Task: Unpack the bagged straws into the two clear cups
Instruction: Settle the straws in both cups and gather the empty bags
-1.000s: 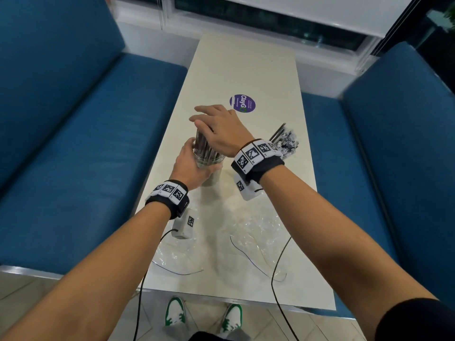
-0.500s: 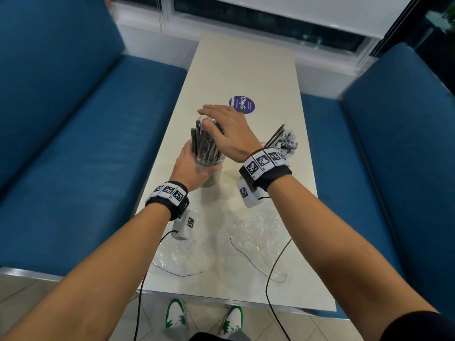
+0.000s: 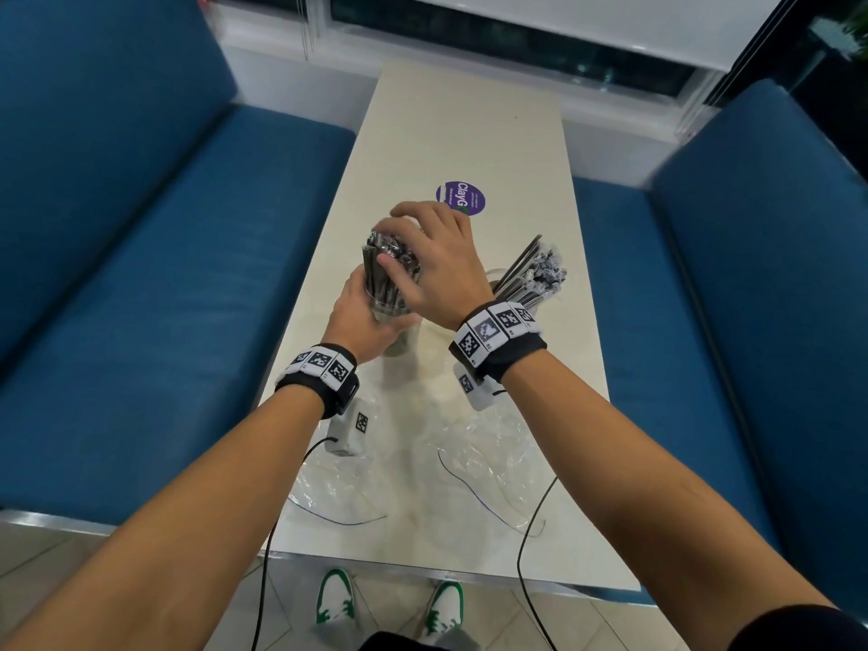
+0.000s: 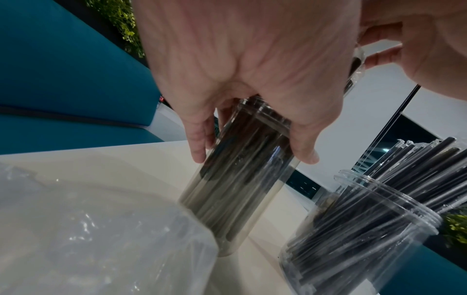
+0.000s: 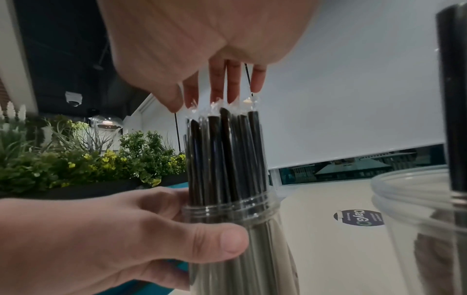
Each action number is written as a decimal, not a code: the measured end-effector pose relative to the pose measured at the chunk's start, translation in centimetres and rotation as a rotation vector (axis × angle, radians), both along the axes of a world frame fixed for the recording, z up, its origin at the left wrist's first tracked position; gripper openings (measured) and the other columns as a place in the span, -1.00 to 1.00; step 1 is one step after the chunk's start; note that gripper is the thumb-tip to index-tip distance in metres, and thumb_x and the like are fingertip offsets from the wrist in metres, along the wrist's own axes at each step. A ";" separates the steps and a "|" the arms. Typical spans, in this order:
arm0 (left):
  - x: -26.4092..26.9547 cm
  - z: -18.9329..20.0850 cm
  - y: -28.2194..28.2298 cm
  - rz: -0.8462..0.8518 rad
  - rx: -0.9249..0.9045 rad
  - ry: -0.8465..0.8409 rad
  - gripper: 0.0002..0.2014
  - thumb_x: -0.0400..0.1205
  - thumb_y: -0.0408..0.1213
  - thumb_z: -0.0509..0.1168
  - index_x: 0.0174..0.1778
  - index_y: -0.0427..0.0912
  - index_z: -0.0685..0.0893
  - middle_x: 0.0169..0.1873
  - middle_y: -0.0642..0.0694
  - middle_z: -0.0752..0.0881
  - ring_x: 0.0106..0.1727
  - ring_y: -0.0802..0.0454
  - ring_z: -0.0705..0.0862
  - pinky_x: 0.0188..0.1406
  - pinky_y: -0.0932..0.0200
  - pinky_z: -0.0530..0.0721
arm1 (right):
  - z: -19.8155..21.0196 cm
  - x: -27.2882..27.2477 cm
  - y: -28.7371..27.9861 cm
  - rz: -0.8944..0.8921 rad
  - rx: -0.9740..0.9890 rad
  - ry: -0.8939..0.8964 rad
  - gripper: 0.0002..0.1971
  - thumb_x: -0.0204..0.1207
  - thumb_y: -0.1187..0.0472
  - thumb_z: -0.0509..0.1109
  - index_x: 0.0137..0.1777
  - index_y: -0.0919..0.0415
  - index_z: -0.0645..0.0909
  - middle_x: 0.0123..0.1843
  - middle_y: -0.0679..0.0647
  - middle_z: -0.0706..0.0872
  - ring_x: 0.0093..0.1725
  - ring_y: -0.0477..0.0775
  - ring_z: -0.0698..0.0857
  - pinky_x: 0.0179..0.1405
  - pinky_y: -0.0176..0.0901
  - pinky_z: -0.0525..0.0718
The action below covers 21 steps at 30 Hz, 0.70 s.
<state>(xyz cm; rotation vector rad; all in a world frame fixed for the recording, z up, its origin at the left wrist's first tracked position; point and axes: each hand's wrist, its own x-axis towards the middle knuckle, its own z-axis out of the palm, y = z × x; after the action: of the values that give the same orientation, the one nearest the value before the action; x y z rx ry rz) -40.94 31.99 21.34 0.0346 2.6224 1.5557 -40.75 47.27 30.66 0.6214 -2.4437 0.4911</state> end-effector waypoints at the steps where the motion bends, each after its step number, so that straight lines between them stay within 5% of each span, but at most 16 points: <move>1: 0.0 -0.1 0.0 -0.003 -0.009 0.009 -0.01 0.41 -0.02 0.73 0.72 -0.03 0.37 0.50 -0.05 0.65 0.48 -0.11 0.69 0.52 -0.13 0.67 | 0.2 0.0 -0.3 -0.007 0.027 -0.016 -0.65 0.67 -0.03 0.38 0.41 0.00 0.70 0.48 0.03 0.67 0.49 0.16 0.59 0.50 0.24 0.44; 4: -0.1 -0.1 0.0 -0.016 -0.034 0.003 -0.02 0.45 -0.06 0.70 0.74 -0.05 0.33 0.55 -0.10 0.64 0.50 -0.17 0.69 0.51 -0.22 0.68 | -0.3 -0.4 -1.2 -0.001 0.222 -0.103 -0.60 0.77 -0.06 0.20 0.55 -0.16 0.61 0.71 -0.04 0.50 0.72 0.15 0.39 0.66 0.29 0.25; 6: -0.3 -0.3 0.0 -0.014 -0.043 -0.020 -0.03 0.47 -0.08 0.70 0.74 -0.05 0.32 0.55 -0.12 0.63 0.49 -0.19 0.69 0.49 -0.20 0.69 | -1.2 -0.9 -1.3 0.029 0.300 -0.168 -0.61 0.80 0.01 0.16 0.53 -0.08 0.64 0.71 -0.03 0.52 0.73 0.20 0.40 0.65 0.32 0.29; 9: -0.6 -0.4 0.1 -0.006 -0.060 -0.071 0.08 0.44 -0.01 0.74 0.80 -0.01 0.25 0.62 -0.08 0.59 0.51 -0.16 0.68 0.54 -0.20 0.67 | -1.7 -1.6 -1.1 -0.011 0.214 -0.190 -0.69 0.77 0.17 0.22 0.35 0.12 0.74 0.61 0.04 0.64 0.66 0.24 0.50 0.56 0.29 0.44; 13: -0.8 -0.9 0.0 -0.015 -0.067 -0.055 0.06 0.42 0.07 0.71 0.77 0.01 0.26 0.56 -0.09 0.62 0.44 -0.18 0.71 0.47 -0.28 0.72 | -1.4 -1.0 -1.5 -0.054 0.161 -0.233 -0.64 0.81 0.10 0.08 0.34 0.08 0.70 0.67 -0.01 0.56 0.74 0.16 0.38 0.73 0.33 0.22; 17: -0.8 -0.7 0.1 -0.016 -0.082 -0.055 0.05 0.47 0.02 0.70 0.78 -0.04 0.24 0.58 -0.15 0.61 0.50 -0.23 0.67 0.53 -0.26 0.67 | -1.6 -0.6 -1.0 -0.074 0.168 -0.305 -0.47 0.82 0.08 0.00 0.76 0.11 0.34 0.85 0.01 0.26 0.86 0.14 0.11 0.80 0.41 0.08; 21: -0.8 -0.4 0.2 -0.023 -0.090 -0.051 0.04 0.50 -0.01 0.70 0.79 -0.06 0.23 0.61 -0.18 0.59 0.54 -0.26 0.65 0.55 -0.27 0.64 | -2.1 -0.4 -1.2 -0.091 0.123 -0.394 -0.33 0.76 0.05 0.01 0.84 0.25 0.09 0.90 0.13 0.05 0.89 0.22 -0.05 0.78 0.37 0.23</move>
<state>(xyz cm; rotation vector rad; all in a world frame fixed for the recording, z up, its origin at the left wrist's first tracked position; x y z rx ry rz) -41.76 32.18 20.94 0.0180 2.6396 1.4107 -41.14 46.08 28.60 0.4960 -2.8786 0.4632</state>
